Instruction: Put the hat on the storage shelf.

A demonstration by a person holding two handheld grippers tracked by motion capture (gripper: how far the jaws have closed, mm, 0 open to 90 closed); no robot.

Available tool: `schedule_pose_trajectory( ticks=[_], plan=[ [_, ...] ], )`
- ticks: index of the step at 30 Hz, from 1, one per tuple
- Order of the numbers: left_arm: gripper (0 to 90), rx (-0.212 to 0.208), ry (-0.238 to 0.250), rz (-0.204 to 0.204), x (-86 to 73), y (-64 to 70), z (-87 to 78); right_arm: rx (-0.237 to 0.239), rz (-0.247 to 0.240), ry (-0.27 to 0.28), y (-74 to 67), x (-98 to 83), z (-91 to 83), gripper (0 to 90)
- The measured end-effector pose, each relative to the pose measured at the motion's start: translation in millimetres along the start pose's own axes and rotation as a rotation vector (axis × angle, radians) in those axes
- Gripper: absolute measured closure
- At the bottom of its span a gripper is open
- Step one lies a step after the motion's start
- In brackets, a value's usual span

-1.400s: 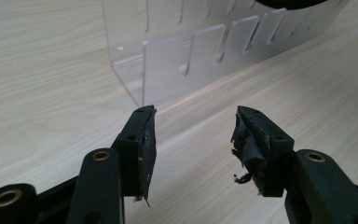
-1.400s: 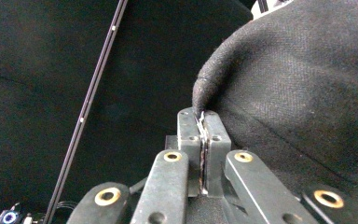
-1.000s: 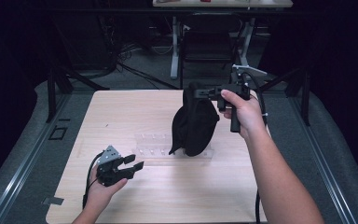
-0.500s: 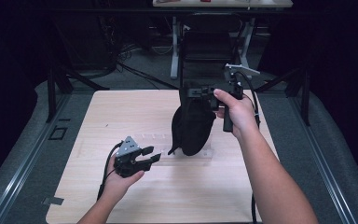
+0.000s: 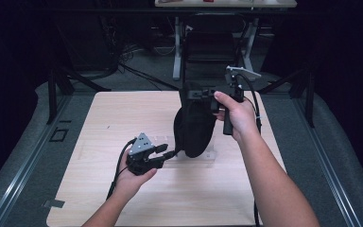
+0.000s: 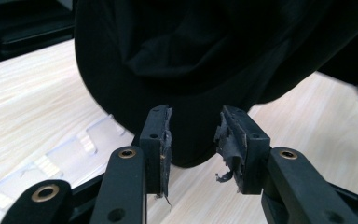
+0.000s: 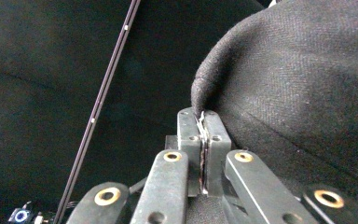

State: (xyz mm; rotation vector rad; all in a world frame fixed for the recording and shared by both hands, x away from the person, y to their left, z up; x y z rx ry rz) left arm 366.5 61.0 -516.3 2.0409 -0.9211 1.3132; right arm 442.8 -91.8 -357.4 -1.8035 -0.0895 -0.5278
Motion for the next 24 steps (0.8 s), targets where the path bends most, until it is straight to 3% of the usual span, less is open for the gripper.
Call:
schedule_pose_trajectory(
  ticks=[7, 10, 16, 19, 24],
  plan=[
    [61.1, -0.052, 0.006, 0.023, 3.8, 13.4, 1.7, 0.003, 0.002, 0.003, -0.2, 0.0, 1.6, 89.1],
    [62.2, -0.048, -0.007, 0.031, 8.5, 17.2, 10.3, 0.006, 0.003, 0.002, -0.5, -1.3, 3.0, 89.1],
    [69.7, -0.016, -0.027, 0.092, 12.9, 24.0, 22.8, 0.009, 0.004, 0.008, -0.3, -1.0, 3.9, 89.1],
    [73.5, 0.009, -0.04, 0.132, 11.2, 23.6, 23.8, 0.014, 0.004, 0.012, 0.2, -0.7, 4.4, 89.1],
    [78.3, 0.023, -0.05, 0.153, 7.6, 21.4, 21.7, 0.018, 0.006, 0.011, 0.1, -2.3, 5.3, 89.0]
  ],
)
Point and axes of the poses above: each handheld gripper's, and its own axes: z roughly forward along the jaws, x roughly out of its top, y roughly to its right, the point moved 8 cm from there along z, roughly forward along the jaws, and after that the axes turned 3 degrees about y, right-handed, at the moved point
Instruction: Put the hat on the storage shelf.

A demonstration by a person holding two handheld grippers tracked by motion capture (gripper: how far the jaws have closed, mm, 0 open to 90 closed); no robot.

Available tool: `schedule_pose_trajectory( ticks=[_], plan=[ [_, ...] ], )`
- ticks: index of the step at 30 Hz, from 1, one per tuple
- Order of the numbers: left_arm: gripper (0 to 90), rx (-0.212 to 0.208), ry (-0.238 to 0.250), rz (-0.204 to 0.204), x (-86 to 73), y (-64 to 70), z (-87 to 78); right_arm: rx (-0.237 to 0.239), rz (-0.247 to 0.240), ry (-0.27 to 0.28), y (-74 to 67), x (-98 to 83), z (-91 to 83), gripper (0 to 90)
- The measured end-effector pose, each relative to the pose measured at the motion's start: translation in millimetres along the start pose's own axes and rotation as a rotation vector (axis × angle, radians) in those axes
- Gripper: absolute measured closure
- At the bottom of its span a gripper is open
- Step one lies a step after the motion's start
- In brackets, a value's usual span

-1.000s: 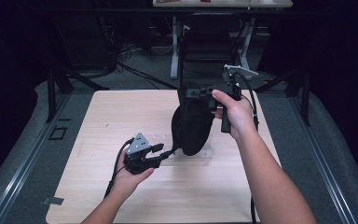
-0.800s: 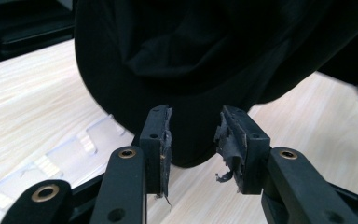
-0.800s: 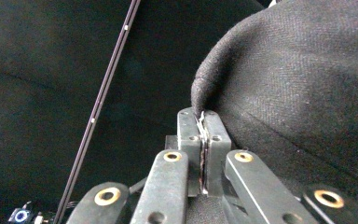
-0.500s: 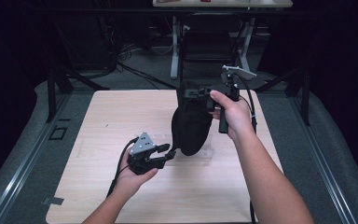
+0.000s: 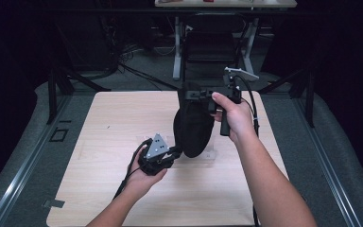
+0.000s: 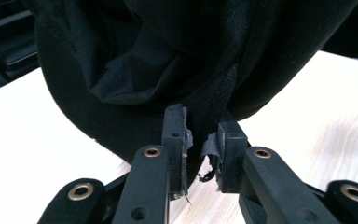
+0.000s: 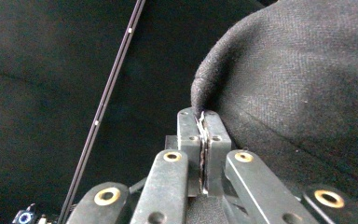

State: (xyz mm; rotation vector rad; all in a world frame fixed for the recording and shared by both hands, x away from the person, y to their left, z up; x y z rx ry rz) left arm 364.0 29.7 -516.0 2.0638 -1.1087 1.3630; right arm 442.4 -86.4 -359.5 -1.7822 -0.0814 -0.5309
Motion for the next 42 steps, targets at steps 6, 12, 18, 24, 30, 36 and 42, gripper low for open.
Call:
schedule_pose_trajectory(
  ticks=[6, 12, 18, 24, 30, 36, 42],
  plan=[
    [80.3, 0.009, 0.006, 0.019, -2.7, -1.7, -2.5, 0.0, 0.0, 0.0, -1.8, -1.2, 3.5, 89.0],
    [81.9, 0.017, 0.007, 0.043, -3.1, -1.1, -2.3, -0.003, -0.007, 0.001, -2.7, -1.9, 4.5, 88.8],
    [82.3, 0.021, 0.012, 0.052, -3.2, -1.0, -2.0, -0.016, -0.017, 0.0, -2.4, -2.0, 1.8, 88.6],
    [82.6, 0.032, 0.014, 0.064, -3.7, -0.1, -2.0, -0.024, -0.026, 0.006, -2.7, -2.0, 1.1, 88.1],
    [83.1, 0.037, 0.019, 0.079, -4.6, -0.7, -2.8, -0.014, -0.03, 0.01, -5.0, -1.9, 1.4, 84.7],
    [83.9, 0.041, 0.025, 0.084, -5.8, -1.8, -3.9, -0.007, -0.05, 0.021, -10.4, -1.7, -3.5, 81.2],
    [84.8, 0.055, 0.048, 0.048, -9.0, -9.6, -9.3, -0.027, -0.059, 0.041, -11.0, 0.2, -13.5, 80.7]
  ],
)
Point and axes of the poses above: each handheld gripper's, and its own axes: z roughly forward along the jaws, x roughly out of its top, y roughly to its right, the point moved 8 cm from there along z, roughly forward along the jaws, and after that the axes turned 3 degrees about y, right-handed, at the moved point
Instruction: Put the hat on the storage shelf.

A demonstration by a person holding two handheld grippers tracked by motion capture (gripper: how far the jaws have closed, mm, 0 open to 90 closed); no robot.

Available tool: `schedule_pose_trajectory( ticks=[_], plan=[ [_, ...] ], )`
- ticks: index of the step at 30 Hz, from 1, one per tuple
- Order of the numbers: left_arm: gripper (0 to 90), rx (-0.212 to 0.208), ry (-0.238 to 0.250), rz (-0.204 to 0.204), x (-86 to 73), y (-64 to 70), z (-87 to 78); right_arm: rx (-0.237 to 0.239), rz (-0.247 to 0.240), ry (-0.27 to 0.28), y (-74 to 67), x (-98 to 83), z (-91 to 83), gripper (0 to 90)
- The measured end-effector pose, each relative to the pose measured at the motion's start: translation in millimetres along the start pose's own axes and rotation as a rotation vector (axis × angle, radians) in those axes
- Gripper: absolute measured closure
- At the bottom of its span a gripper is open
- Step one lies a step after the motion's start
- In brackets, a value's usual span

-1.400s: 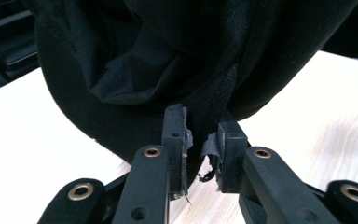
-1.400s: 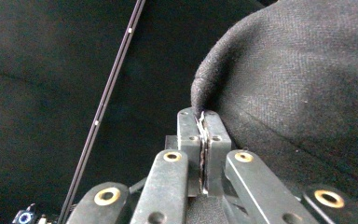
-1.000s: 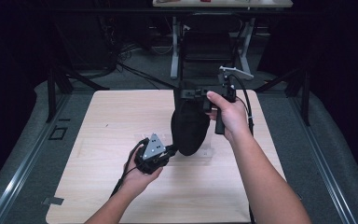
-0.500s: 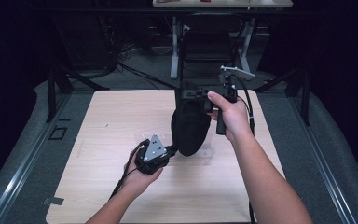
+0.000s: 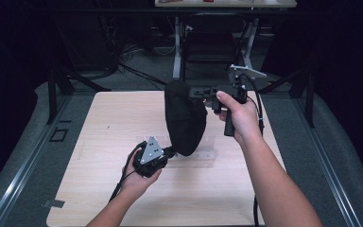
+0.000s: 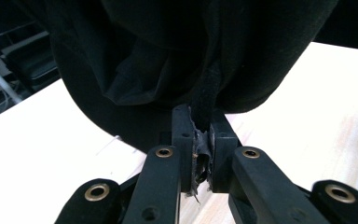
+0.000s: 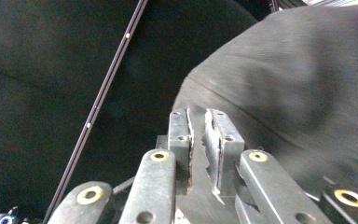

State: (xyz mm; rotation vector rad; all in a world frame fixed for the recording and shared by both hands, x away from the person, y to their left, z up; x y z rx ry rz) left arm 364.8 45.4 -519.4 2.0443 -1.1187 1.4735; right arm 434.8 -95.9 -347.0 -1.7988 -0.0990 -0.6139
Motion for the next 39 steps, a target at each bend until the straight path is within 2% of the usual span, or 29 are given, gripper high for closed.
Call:
schedule_pose_trajectory(
  ticks=[1, 2, 5, 8, 10, 11, 17, 18, 26, 29, 39],
  plan=[
    [84.8, -0.004, 0.001, -0.009, -0.7, -1.1, -0.4, 0.001, 0.002, 0.003, 0.3, 0.6, -1.6, 80.7],
    [84.9, -0.003, -0.002, -0.011, -1.5, -2.3, -1.3, 0.016, -0.005, -0.029, 0.6, -0.6, -6.0, 80.7],
    [84.9, 0.001, 0.002, -0.018, -2.7, -4.8, -2.8, 0.033, -0.007, -0.071, 2.1, -1.5, -14.6, 80.8],
    [85.0, 0.001, 0.005, -0.022, -4.6, -6.6, -4.1, 0.002, -0.015, -0.092, 6.2, -2.0, -20.5, 81.1],
    [85.0, 0.0, 0.002, -0.023, -6.2, -7.8, -5.2, -0.007, -0.001, -0.04, 7.2, 0.2, -20.2, 81.1],
    [85.0, 0.003, 0.005, -0.027, -7.0, -8.5, -5.4, -0.01, -0.003, -0.031, 7.9, 0.5, -21.2, 81.1],
    [85.1, 0.0, 0.008, -0.051, -12.7, -11.9, -6.7, -0.019, -0.011, -0.02, 7.3, 0.9, -28.4, 80.4],
    [85.1, 0.002, 0.015, -0.058, -13.5, -12.7, -6.8, -0.018, -0.005, 0.032, 6.5, 3.4, -26.7, 80.4],
    [84.9, 0.002, -0.005, -0.108, -29.6, -18.5, -6.3, -0.025, -0.012, 0.038, 7.1, 3.6, -32.3, 80.2],
    [84.9, -0.003, 0.002, -0.134, -35.4, -21.4, -5.6, -0.026, -0.011, 0.046, 8.2, 4.1, -34.4, 80.2],
    [84.7, -0.018, -0.01, -0.135, -44.6, -20.4, -7.8, -0.049, -0.008, 0.062, 20.4, 0.4, -44.3, 79.1]
  ],
)
Point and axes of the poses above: each handheld gripper's, and its own axes: z roughly forward along the jaws, x roughly out of its top, y roughly to its right, the point moved 8 cm from there along z, roughly forward along the jaws, and after that the axes turned 3 degrees about y, right-handed, at the moved point
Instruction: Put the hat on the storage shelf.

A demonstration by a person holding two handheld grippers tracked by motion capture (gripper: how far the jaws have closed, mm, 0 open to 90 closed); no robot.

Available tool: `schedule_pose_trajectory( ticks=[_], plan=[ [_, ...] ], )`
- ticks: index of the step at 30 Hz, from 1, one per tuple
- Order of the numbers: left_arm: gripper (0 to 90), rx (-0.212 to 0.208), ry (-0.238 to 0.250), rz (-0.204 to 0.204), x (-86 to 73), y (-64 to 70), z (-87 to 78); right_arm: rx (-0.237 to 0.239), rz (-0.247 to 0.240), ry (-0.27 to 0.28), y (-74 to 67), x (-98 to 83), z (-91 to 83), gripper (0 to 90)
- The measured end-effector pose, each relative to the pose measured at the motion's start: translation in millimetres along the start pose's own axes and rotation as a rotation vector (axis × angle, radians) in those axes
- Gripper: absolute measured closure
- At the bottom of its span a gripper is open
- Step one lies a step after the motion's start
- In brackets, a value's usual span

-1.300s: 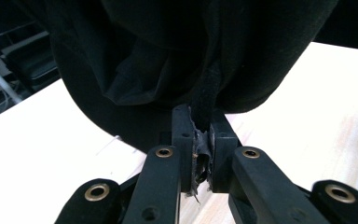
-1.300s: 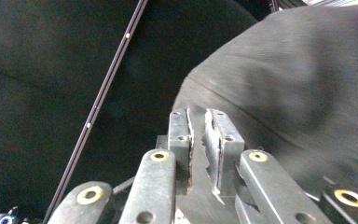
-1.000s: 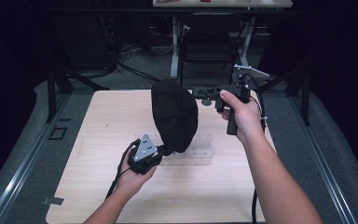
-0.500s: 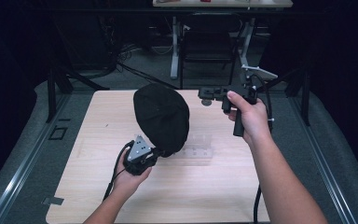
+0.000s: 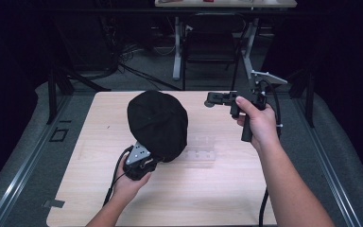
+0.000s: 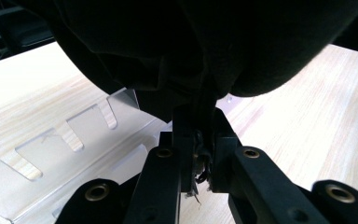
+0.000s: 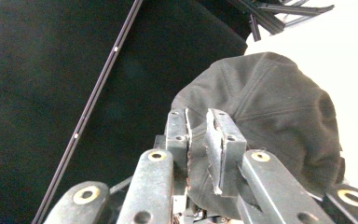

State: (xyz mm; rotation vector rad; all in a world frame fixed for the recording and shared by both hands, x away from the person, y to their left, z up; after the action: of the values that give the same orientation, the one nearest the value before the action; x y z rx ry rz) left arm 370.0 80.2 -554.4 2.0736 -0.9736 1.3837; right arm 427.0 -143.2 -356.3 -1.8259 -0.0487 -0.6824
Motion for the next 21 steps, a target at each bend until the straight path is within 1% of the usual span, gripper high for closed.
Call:
schedule_pose_trajectory(
  ticks=[2, 3, 4, 5, 6, 8, 9, 12, 13, 15, 16, 17, 19, 21],
  plan=[
    [84.7, -0.002, 0.002, -0.008, -2.0, -1.2, -0.5, -0.011, -0.006, 0.005, 1.9, 0.0, -1.9, 78.8],
    [84.6, -0.008, 0.008, -0.018, -3.2, -1.5, -0.6, -0.014, -0.003, 0.009, 2.2, 0.1, -2.1, 78.6],
    [84.6, -0.01, 0.007, -0.014, -3.9, -2.5, -0.8, -0.012, -0.006, 0.006, 3.3, -0.6, -3.2, 78.3],
    [84.5, -0.01, 0.015, -0.024, -4.8, -2.7, -0.9, -0.012, -0.002, 0.009, 3.5, -0.9, -3.0, 78.1],
    [84.4, -0.013, 0.011, -0.027, -5.7, -2.9, -1.4, -0.02, -0.009, 0.001, 5.3, -2.3, -3.7, 77.9],
    [84.2, -0.012, 0.026, -0.043, -6.4, -2.6, -0.8, -0.028, -0.008, 0.002, 7.2, -3.4, -3.7, 77.8],
    [84.1, -0.015, 0.016, -0.046, -7.3, -2.6, -1.8, -0.034, -0.004, 0.007, 8.2, -3.7, -3.6, 77.7],
    [83.6, -0.014, 0.017, -0.049, -7.7, -2.6, -2.0, -0.041, -0.004, 0.006, 11.6, -5.0, -5.5, 77.0],
    [83.5, -0.008, 0.031, -0.051, -7.2, -2.3, -1.1, -0.051, -0.007, 0.005, 13.2, -5.6, -6.2, 76.9],
    [83.1, -0.006, 0.021, -0.056, -7.6, -2.0, -2.1, -0.063, -0.012, 0.008, 16.1, -6.3, -7.7, 76.7],
    [82.4, -0.003, 0.022, -0.061, -7.6, -1.9, -2.2, -0.068, -0.006, 0.013, 17.3, -6.6, -8.4, 76.6],
    [81.6, -0.002, 0.02, -0.061, -7.7, -1.9, -2.5, -0.084, -0.012, 0.014, 18.7, -6.8, -9.7, 76.5],
    [79.7, 0.004, 0.016, -0.061, -7.9, -2.3, -3.9, -0.101, -0.03, 0.01, 20.2, -7.6, -13.0, 76.4],
    [77.2, 0.011, 0.02, -0.065, -7.6, -3.5, -5.2, -0.101, -0.033, 0.014, 19.9, -8.0, -15.0, 76.3]
  ],
)
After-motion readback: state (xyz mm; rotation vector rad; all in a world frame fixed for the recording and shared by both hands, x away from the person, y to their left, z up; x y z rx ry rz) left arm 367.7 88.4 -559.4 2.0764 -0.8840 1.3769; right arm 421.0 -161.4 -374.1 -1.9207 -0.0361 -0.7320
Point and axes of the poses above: each handheld gripper's, and its own axes: z roughly forward along the jaws, x roughly out of its top, y roughly to its right, the point moved 8 cm from there along z, roughly forward along the jaws, and after that the axes turned 3 degrees about y, right-handed, at the moved point
